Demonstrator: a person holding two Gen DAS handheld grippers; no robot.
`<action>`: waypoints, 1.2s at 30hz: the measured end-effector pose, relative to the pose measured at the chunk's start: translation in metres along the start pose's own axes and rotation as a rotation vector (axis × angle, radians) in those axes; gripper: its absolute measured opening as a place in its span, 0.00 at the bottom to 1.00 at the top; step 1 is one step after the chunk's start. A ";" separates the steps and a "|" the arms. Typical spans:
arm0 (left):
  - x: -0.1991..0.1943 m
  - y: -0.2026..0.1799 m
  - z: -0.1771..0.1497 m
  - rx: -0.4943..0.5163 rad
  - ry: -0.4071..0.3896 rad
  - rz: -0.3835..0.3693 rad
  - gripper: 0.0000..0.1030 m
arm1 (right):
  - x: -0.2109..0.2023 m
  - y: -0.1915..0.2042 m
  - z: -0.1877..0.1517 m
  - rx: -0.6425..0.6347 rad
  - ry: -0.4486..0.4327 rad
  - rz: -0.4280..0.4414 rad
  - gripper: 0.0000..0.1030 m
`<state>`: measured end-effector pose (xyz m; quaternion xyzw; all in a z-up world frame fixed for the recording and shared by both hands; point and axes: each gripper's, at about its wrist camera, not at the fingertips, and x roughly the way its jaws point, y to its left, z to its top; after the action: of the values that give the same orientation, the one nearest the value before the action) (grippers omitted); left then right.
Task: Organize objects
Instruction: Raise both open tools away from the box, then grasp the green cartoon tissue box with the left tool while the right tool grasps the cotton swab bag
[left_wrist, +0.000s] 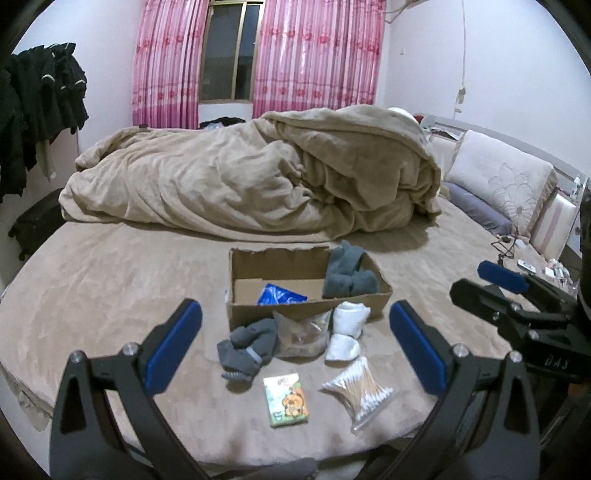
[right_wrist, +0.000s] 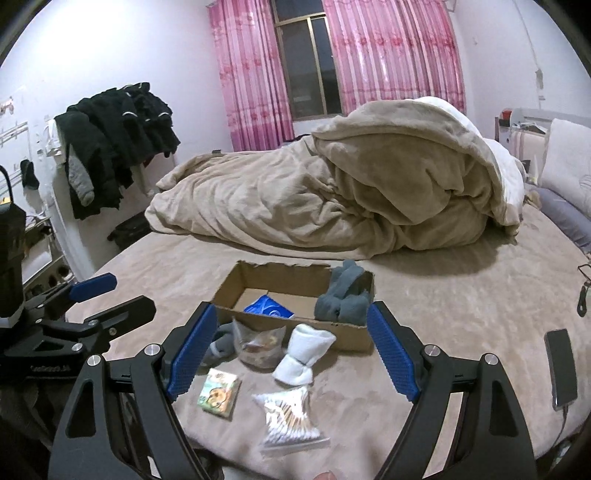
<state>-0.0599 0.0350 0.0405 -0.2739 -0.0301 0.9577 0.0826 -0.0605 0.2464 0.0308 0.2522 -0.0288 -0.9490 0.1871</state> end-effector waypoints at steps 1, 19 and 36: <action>-0.002 0.000 -0.002 0.001 -0.005 0.001 1.00 | -0.002 0.001 -0.001 -0.002 0.001 0.003 0.83; 0.019 0.006 -0.045 -0.020 0.082 0.014 1.00 | 0.006 0.010 -0.036 -0.023 0.066 0.027 0.83; 0.088 0.016 -0.094 -0.036 0.247 0.012 1.00 | 0.068 -0.004 -0.080 0.014 0.226 0.022 0.83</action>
<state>-0.0858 0.0362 -0.0863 -0.3914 -0.0355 0.9165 0.0749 -0.0769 0.2278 -0.0715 0.3586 -0.0170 -0.9122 0.1977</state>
